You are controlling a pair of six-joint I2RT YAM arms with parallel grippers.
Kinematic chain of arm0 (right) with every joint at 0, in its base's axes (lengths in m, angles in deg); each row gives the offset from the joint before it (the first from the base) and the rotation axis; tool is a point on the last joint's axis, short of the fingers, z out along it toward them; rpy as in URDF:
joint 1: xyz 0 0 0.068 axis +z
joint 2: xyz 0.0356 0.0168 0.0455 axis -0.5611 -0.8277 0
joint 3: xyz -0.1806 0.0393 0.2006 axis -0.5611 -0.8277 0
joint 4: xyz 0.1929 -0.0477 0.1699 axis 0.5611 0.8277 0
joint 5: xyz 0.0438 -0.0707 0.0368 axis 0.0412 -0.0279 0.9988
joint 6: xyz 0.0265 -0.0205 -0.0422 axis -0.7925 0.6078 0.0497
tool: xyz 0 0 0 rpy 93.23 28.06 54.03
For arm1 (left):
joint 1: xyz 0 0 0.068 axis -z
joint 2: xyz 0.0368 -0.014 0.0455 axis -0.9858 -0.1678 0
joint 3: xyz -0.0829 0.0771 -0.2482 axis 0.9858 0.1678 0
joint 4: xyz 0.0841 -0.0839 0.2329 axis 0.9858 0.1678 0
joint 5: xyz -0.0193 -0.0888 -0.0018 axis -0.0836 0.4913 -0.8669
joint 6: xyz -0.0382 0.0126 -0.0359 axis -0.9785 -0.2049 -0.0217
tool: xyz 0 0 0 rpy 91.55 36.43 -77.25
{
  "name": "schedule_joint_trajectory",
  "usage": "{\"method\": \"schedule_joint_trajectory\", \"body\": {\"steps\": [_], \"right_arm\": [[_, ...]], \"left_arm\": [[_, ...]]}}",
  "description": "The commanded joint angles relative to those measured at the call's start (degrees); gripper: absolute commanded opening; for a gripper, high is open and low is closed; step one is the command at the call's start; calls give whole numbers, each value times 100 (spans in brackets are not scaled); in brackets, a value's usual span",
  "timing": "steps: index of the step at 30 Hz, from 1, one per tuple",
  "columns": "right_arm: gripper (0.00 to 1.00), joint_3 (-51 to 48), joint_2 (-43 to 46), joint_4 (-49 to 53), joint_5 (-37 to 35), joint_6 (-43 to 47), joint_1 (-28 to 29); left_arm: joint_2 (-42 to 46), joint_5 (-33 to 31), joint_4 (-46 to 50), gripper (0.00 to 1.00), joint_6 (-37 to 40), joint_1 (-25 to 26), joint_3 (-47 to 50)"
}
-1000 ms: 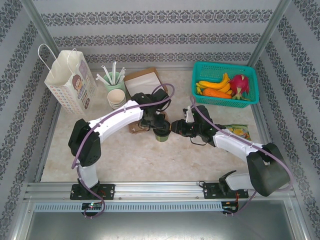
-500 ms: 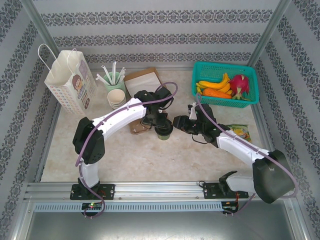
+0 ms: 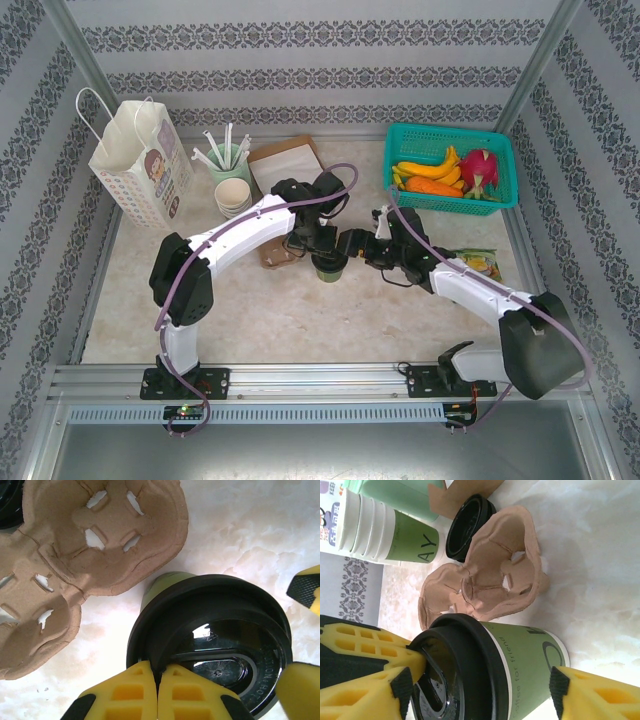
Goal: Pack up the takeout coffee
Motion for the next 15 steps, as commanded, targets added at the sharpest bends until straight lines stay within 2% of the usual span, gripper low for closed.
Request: {"method": "schedule_joint_trajectory", "body": {"steps": [1,15], "right_arm": [[80,65,-154,-67,358,23,100],[72,32,-458,273,-10,166,228]], "left_arm": [[-128,153,193,7,31,70,-110],[331,400,-402,11,79,-18,311]]}}
